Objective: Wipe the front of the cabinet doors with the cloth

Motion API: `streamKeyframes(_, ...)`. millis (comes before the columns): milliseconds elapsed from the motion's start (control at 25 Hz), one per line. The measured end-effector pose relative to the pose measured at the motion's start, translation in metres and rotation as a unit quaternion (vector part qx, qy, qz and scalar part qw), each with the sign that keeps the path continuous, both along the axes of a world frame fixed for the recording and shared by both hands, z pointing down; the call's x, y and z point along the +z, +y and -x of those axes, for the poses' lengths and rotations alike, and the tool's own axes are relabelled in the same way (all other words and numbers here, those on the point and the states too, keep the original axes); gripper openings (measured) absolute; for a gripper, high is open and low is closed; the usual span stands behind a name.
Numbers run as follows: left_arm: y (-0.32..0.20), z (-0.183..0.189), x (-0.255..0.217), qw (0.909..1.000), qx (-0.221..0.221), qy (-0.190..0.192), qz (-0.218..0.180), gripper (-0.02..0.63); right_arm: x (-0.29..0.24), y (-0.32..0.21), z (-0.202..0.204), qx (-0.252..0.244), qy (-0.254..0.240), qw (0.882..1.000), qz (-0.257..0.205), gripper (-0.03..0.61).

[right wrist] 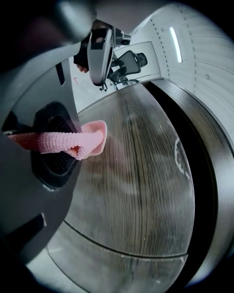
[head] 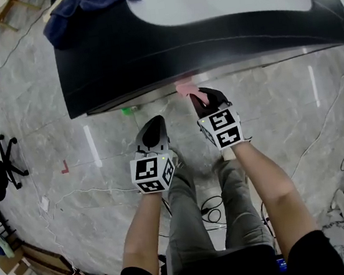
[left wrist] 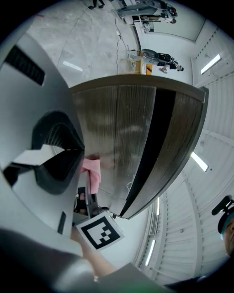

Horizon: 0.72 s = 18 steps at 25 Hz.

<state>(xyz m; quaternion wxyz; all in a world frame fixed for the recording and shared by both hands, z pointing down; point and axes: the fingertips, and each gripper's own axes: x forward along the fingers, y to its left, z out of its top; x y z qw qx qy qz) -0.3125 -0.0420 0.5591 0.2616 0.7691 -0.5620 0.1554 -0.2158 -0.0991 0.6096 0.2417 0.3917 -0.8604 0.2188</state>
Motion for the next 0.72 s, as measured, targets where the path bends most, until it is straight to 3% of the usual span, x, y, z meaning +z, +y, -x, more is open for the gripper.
streamKeyframes(320,-0.012,-0.063,0.007,0.9998,0.021,-0.001,0.002,0.009,0.009,-0.018,-0.073,0.031,0.006,1.000,0.003,0.041)
streamKeyframes(720,-0.032,-0.107,0.009,0.9996,0.029,-0.004,0.004,0.008,0.014,-0.032,-0.122,0.043,0.007,0.999,0.009,0.041)
